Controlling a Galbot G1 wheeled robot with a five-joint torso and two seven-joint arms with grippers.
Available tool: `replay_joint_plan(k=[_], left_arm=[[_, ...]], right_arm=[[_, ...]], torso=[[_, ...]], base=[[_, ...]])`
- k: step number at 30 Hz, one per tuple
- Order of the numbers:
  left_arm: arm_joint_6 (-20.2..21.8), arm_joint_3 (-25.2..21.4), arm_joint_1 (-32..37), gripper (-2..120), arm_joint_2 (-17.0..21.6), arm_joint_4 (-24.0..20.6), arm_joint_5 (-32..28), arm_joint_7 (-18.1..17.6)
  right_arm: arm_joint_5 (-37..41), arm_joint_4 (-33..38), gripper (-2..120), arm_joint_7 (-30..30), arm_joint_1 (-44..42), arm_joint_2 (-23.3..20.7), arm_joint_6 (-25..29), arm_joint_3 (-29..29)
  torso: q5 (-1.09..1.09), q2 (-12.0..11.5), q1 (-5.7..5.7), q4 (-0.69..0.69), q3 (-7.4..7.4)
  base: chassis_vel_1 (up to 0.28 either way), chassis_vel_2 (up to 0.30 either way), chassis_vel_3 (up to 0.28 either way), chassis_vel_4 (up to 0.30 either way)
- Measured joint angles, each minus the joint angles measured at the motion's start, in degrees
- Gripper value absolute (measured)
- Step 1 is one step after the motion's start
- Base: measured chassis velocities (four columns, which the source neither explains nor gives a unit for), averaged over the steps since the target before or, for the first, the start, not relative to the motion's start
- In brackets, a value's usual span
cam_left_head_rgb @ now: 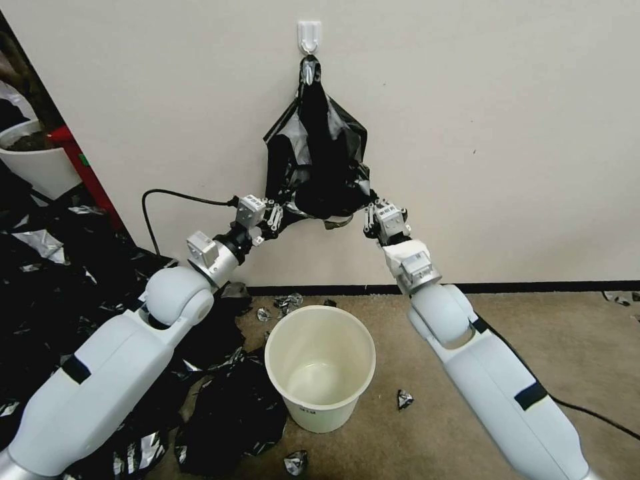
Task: Place a trash bag onto the trash bin.
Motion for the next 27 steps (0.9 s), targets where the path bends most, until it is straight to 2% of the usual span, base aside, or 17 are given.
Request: replay_joint_plan(k=[1,4,11,13,15,20,21,22,24,27], left_arm=[[0.0,0.0,0.0,0,0.0,0.0,0.0,0.0],[-0.01,-3.02,5.93,0,-1.26,-2.72,0.78,-2.68],[-0.17,-7.13,14.9,0,-4.56,-6.02,2.84,-5.31],[-0.3,-9.13,17.97,0,-6.33,-8.08,2.96,-5.6],[-0.39,-9.69,18.79,0,-6.73,-8.87,2.96,-5.61],[-0.83,-12.11,22.63,0,-7.42,-14.0,2.36,-5.62],[0.15,-12.8,23.72,0,-7.16,-16.27,1.62,-5.62],[0.15,-12.8,23.72,0,-7.16,-16.27,1.62,-5.62],[2.45,-13.69,25.1,0,-6.43,-19.28,0.46,-6.0],[4.75,-14.07,26.53,0,-5.87,-20.67,0.2,-6.73]], right_arm=[[0.0,0.0,0,0.0,0.0,0.0,0.0,0.0],[6.01,4.9,0,4.89,-6.99,1.58,0.0,-0.47],[12.02,11.71,0,9.67,-15.21,4.99,-0.2,-1.22],[13.2,14.74,0,10.25,-18.39,6.05,-0.18,-1.33],[13.33,15.65,0,10.25,-19.34,6.25,-0.15,-1.37],[15.96,21.75,0,10.12,-23.78,6.17,-0.46,-1.44],[17.99,24.13,0,10.14,-25.0,5.55,-1.32,-1.43],[17.99,24.13,0,10.14,-25.0,5.55,-1.32,-1.43],[21.29,27.16,0,10.81,-26.78,4.23,-3.02,-1.12],[22.78,28.12,0,11.81,-28.79,3.24,-3.51,-0.71]], torso=[[0.0,0.0,0.0,0.0,0.0],[0.0,0.0,0.0,-0.01,0.0],[-0.02,0.0,-0.01,0.0,0.0],[-0.01,0.0,-0.01,0.0,0.0],[-0.01,0.0,-0.01,0.0,-0.01],[0.0,0.0,-0.01,0.0,-0.01],[0.0,0.0,-0.01,0.0,-0.01],[0.0,0.0,-0.01,0.0,-0.01],[0.0,0.01,-0.01,0.0,-0.01],[0.0,0.0,-0.01,0.0,-0.01]], base=[[0.0,0.0,0.0,0.0],[0.0,0.0,0.0,0.0],[0.0,0.0,0.0,0.0],[0.0,0.0,0.0,0.0],[0.0,0.0,0.0,0.0],[0.0,0.0,0.0,0.0],[0.0,0.0,0.0,0.0],[0.0,0.0,0.0,0.0],[0.0,0.0,0.0,0.0],[0.0,0.0,0.0,0.0]])
